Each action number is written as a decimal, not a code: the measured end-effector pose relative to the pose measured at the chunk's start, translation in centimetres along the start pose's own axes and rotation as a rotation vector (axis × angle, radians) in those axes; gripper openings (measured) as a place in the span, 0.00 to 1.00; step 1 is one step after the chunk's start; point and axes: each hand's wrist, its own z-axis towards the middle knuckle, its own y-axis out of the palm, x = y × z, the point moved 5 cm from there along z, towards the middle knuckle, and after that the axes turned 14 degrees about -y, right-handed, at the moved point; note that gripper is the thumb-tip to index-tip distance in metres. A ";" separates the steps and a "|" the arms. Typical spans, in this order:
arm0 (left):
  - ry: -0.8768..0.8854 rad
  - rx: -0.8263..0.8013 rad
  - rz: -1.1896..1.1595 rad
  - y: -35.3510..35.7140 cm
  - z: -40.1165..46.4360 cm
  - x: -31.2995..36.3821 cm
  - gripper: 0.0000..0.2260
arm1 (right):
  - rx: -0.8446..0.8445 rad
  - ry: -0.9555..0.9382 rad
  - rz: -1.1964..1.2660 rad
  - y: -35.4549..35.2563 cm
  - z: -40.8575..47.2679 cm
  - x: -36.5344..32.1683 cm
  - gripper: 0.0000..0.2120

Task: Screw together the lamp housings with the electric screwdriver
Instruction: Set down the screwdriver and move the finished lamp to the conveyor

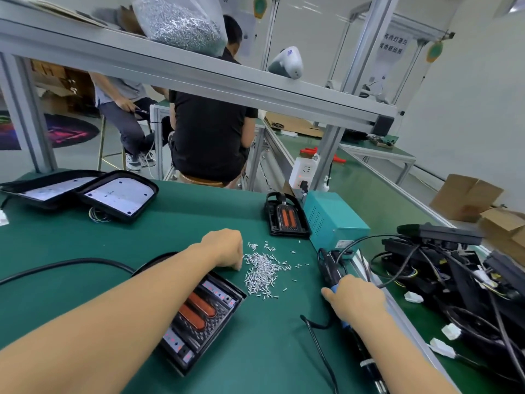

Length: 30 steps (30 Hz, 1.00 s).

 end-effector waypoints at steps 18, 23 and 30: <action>-0.352 0.640 -0.360 -5.9 -12.5 -23.8 0.12 | 0.233 -0.430 0.353 -4.1 -3.7 -10.6 0.33; -0.606 0.650 -0.185 -4.0 -15.9 -30.0 0.21 | 0.037 -0.609 0.650 -3.1 -4.9 -16.8 0.45; -0.725 0.497 -0.115 0.1 -17.4 -35.3 0.24 | -0.149 -0.543 0.832 -1.5 -3.8 -18.9 0.29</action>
